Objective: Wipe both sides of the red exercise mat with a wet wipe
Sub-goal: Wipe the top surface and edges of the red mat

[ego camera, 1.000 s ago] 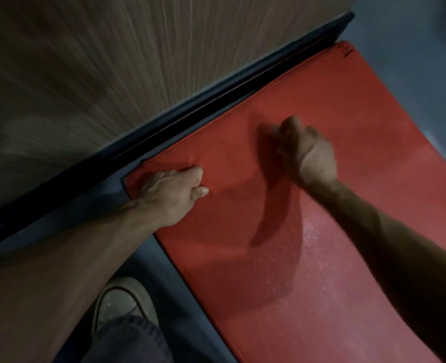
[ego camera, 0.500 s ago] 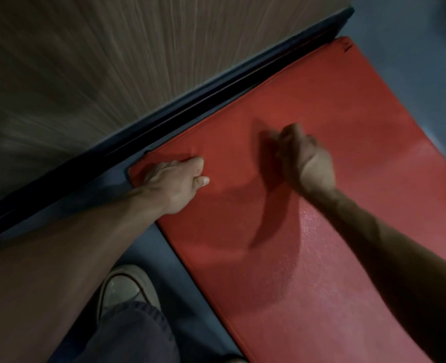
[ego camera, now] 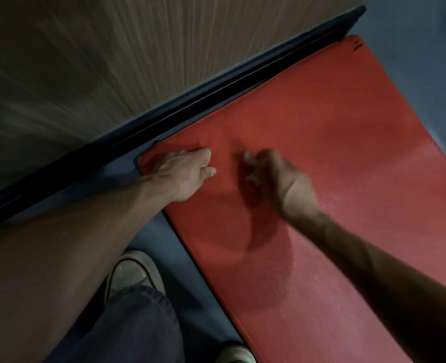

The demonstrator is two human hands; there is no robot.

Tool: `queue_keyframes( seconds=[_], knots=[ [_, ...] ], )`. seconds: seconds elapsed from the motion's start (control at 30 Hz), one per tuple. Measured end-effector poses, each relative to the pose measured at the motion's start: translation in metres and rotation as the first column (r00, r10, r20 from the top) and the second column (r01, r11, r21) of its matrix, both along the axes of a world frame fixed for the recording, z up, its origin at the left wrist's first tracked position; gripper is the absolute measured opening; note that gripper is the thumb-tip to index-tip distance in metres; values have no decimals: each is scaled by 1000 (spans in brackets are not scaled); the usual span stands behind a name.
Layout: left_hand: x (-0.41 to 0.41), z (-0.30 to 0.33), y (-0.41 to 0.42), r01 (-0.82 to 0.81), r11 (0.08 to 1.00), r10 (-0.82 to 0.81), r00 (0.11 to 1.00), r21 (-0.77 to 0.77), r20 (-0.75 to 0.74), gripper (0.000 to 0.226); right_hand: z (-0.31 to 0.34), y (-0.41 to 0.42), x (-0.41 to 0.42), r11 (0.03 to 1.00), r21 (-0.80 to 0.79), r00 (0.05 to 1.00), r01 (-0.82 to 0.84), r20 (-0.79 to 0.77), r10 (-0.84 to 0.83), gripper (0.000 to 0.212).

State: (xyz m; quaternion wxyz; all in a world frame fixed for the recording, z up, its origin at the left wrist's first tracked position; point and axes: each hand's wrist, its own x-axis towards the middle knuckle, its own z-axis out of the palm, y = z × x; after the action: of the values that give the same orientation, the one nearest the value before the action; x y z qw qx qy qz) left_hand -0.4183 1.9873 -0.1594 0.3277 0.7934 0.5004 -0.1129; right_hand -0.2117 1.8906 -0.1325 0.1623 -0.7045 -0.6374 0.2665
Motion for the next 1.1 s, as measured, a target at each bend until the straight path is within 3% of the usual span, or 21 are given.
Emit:
queue_keyframes(
  seconds=[0.07, 0.13, 0.17, 0.2, 0.23, 0.3, 0.33, 0.4, 0.47, 0.53, 0.57, 0.6, 0.63, 0.7, 0.77, 0.8, 0.83, 0.9, 0.97, 1.03, 1.1],
  knots=[
    [0, 1, 0, -8, 1000, 8, 1000, -17, 11, 40, -10, 10, 17, 986, 63, 982, 153, 99, -158, 31],
    [0, 3, 0, -3, 1000, 3, 1000, -12, -1, 40, -16, 5, 0, 992, -89, 993, 94, 80, -87, 27],
    [0, 4, 0, -3, 1000, 3, 1000, -7, -9, 40, -29, -4, -15, 995, -45, 992, 91, 87, -87, 32],
    [0, 4, 0, -4, 1000, 4, 1000, -5, -10, 40, -21, -16, -14, 984, -162, 996, 78, 56, -70, 46],
    [0, 4, -1, -6, 1000, 6, 1000, -7, -6, 40, -45, -21, -17, 996, -88, 999, 3, 46, 1, 61],
    [0, 5, -2, -11, 1000, 11, 1000, -8, 6, 40, -73, -16, -27, 922, 369, 891, -122, 450, -62, 41],
    [-1, 6, -2, -13, 1000, 13, 1000, -6, 10, 40, -77, -20, -37, 902, 381, 881, -203, 474, -3, 42],
    [-2, 5, -1, -19, 1000, 19, 1000, -1, 6, 39, -25, -47, -35, 966, 87, 926, -243, 317, 205, 29],
    [-1, 5, -1, -27, 1000, 27, 1000, -16, 14, 37, 0, -20, -28, 965, 30, 937, -260, 247, 245, 22],
    [-1, 5, -1, -24, 999, 25, 999, -27, 23, 39, -3, 2, 7, 979, 193, 967, -71, 252, 20, 28],
    [-1, 5, -1, -24, 999, 25, 999, -30, 24, 40, -6, 12, 13, 983, 179, 963, 32, 259, -79, 29],
    [-1, 6, -1, -26, 999, 27, 999, -29, 21, 40, -7, 13, 8, 987, 155, 952, 33, 295, -78, 28],
    [-1, 6, -1, -27, 999, 27, 1000, -25, 14, 41, -13, 4, -11, 992, 109, 957, -63, 290, 29, 24],
    [-1, 5, 0, -23, 1000, 23, 1000, -10, -2, 42, -12, -32, -61, 946, 70, 946, -315, 108, 307, 22],
    [-2, 4, 0, -25, 1000, 25, 1000, -13, -2, 42, 1, -63, -93, 769, 178, 778, -614, -31, 628, 17],
    [-2, 4, 0, -23, 1000, 24, 1000, -17, 6, 41, 8, -69, -97, 674, 140, 675, -725, -50, 736, 14],
    [-1, 3, 0, -19, 1000, 19, 1000, -15, 11, 41, 12, -68, -96, 662, 91, 654, -744, -103, 749, 13],
    [-2, 2, 1, -22, 1000, 22, 1000, -3, 9, 39, 6, -49, -71, 827, 87, 823, -555, -91, 561, 14],
    [-2, 2, 1, -16, 1000, 16, 1000, 1, 13, 35, 4, -16, -30, 976, 107, 982, -188, 45, 184, 15],
    [-1, 2, 0, -12, 1000, 12, 1000, -4, 18, 37, 3, 6, -12, 994, 109, 992, -17, 127, 4, 17],
    [-2, 3, 0, -10, 1000, 10, 1000, 2, 13, 41, 0, 0, -30, 995, -35, 982, -98, 162, 102, 25]
  ],
)
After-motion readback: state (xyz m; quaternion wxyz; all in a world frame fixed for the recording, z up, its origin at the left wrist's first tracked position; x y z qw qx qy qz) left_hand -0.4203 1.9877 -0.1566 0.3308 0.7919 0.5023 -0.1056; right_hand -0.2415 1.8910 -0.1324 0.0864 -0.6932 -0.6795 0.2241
